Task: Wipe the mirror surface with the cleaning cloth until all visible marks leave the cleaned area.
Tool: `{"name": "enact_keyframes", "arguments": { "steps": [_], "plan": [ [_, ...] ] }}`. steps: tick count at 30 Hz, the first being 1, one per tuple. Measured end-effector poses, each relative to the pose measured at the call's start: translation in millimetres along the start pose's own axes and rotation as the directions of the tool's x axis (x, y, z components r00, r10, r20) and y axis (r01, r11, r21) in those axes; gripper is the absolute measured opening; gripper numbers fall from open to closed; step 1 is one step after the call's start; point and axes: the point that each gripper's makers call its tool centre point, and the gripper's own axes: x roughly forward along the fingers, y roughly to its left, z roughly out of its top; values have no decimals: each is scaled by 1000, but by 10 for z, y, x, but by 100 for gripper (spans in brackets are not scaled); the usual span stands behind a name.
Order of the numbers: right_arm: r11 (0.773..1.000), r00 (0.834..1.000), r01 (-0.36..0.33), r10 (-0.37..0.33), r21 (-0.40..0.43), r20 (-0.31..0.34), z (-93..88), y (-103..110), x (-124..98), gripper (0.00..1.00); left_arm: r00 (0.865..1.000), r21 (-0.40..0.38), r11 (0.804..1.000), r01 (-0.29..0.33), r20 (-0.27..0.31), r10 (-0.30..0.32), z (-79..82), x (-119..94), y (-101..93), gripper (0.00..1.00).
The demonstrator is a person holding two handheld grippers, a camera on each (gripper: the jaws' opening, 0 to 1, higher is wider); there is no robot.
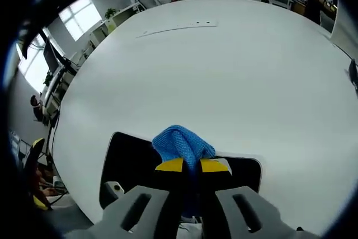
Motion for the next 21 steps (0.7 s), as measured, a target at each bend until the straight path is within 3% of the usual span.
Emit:
{"name": "enact_keyframes", "arguments": {
  "steps": [21],
  "plan": [
    [1000,1000,26,-26,15,-1,-39,-149,-51,3,1000,6,1000,15,-1,-15,-10,8,-47,99]
  ]
}}
